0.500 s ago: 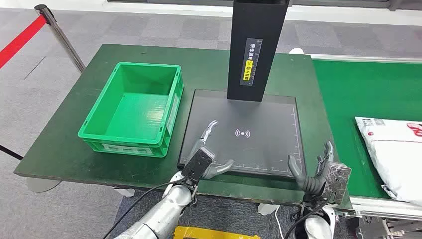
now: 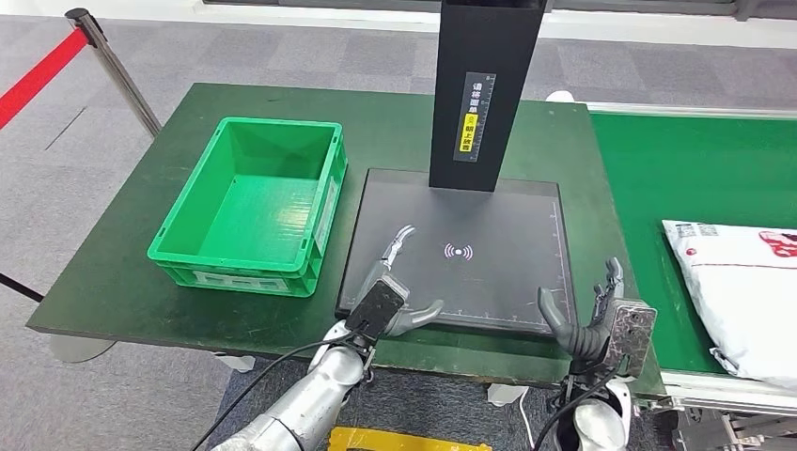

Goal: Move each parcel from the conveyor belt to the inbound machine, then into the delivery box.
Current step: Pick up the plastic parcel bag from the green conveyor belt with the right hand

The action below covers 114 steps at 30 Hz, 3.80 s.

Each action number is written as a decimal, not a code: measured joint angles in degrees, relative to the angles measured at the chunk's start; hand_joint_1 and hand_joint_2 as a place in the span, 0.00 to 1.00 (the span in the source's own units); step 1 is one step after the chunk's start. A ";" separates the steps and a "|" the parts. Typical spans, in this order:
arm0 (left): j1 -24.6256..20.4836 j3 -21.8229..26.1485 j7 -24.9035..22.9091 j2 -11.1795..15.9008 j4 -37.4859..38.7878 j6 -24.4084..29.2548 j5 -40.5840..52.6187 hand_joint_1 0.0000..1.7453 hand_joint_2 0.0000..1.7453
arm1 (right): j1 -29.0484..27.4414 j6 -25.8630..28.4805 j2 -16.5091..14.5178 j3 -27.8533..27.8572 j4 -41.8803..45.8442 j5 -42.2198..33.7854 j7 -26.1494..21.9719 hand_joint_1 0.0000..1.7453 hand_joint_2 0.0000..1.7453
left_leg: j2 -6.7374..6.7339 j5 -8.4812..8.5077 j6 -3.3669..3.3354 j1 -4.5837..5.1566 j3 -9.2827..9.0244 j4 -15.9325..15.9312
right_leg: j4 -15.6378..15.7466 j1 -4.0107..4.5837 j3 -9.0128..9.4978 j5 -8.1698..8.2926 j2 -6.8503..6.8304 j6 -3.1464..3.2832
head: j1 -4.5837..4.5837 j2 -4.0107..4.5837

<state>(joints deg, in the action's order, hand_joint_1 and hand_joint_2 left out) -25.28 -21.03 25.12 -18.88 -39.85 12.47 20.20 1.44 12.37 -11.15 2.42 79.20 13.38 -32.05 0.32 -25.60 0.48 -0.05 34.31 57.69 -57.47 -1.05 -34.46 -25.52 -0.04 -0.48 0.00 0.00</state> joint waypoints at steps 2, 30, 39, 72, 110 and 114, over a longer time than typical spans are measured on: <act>-0.01 0.00 0.10 0.00 0.10 0.05 -0.01 0.00 1.00 | 0.17 -0.03 0.00 0.01 -0.26 0.00 -0.03 0.00 1.00 | 0.00 0.00 0.00 0.00 0.00 0.00 | 0.00 0.00 0.00 0.00 0.00 0.00 | 0.00 0.00; -0.04 0.00 -0.55 -0.16 -0.11 -1.24 -0.37 0.00 1.00 | -0.47 3.21 0.00 1.17 0.76 3.63 1.18 0.00 1.00 | -0.02 0.00 0.00 0.00 -0.01 0.00 | 0.01 0.00 -0.01 0.00 0.02 0.00 | -0.01 0.00; -0.03 0.00 0.23 -0.07 -0.08 -0.88 -0.15 0.00 1.00 | 0.90 10.64 2.20 5.82 0.91 22.09 8.56 0.00 1.00 | 0.01 0.00 -0.01 0.03 0.01 0.01 | 0.00 -0.04 0.00 0.02 0.00 -0.03 | -0.01 0.00; 1.58 0.02 -1.14 0.52 -3.05 -2.01 1.43 0.00 1.00 | 14.34 10.40 21.27 19.50 -27.34 44.65 21.88 0.00 1.00 | 0.06 -0.01 -0.13 0.13 0.03 0.04 | 0.02 -0.13 0.03 0.06 -0.06 -0.11 | -0.01 0.00; 1.62 0.02 -1.67 0.52 -3.09 -2.95 1.38 0.00 1.00 | 16.02 6.53 21.92 21.56 -35.92 48.53 22.86 0.00 1.00 | 0.05 -0.01 -0.14 0.14 0.03 0.04 | 0.02 -0.13 0.03 0.06 -0.04 -0.12 | -0.02 0.00; 1.60 0.02 -1.61 0.50 -2.80 -3.07 1.35 0.00 1.00 | 17.16 6.61 21.75 21.46 -38.20 49.47 22.74 0.00 1.00 | 0.04 -0.01 -0.14 0.14 0.02 0.04 | 0.01 -0.13 0.03 0.06 -0.03 -0.12 | -0.01 0.00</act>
<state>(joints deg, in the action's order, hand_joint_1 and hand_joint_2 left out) -23.68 -21.00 23.51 -18.39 -42.65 9.40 21.55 18.60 18.98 10.61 23.88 41.00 62.85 -9.31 0.36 -25.61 0.34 0.09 34.34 57.73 -57.46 -1.18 -34.43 -25.47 -0.07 -0.60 -0.01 0.00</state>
